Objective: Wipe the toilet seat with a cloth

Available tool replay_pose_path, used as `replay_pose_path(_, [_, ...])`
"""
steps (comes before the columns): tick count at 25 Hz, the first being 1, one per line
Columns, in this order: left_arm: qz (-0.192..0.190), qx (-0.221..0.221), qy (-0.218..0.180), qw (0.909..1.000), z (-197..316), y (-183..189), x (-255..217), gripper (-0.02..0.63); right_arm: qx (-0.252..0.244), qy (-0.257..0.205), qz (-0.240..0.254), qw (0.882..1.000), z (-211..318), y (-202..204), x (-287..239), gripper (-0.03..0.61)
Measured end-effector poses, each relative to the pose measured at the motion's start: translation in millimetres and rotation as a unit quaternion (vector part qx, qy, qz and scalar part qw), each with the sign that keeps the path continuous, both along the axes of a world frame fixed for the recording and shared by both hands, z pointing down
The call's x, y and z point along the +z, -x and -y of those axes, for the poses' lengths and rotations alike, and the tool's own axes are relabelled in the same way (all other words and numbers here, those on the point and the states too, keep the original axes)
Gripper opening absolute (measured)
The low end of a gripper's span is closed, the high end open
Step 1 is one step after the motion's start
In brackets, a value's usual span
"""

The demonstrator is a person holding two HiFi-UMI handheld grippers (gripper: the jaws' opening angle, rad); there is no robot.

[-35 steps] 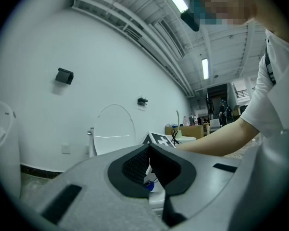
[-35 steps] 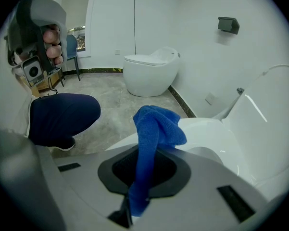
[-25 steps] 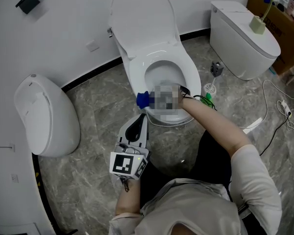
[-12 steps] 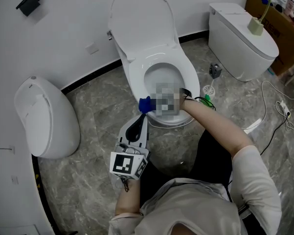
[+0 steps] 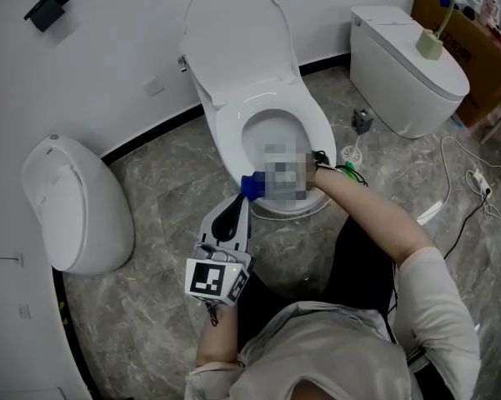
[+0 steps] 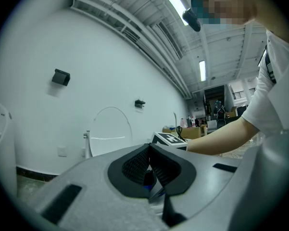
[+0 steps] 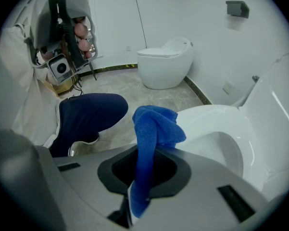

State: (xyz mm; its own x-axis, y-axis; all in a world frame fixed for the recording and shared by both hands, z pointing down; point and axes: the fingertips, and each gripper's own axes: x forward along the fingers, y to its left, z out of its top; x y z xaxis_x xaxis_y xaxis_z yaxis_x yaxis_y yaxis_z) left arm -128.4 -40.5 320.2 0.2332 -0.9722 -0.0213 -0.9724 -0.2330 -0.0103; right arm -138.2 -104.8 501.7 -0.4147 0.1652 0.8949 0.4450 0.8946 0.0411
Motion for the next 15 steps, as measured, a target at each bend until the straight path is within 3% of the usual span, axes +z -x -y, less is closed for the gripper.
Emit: replay_pose_path(15, [0.0, 0.02, -0.007, 0.9998, 1.0, -6.5, -5.7, 0.008, 0.028, 0.07, -0.073, 0.995, -1.3, -37.3, 4.2, 0.035])
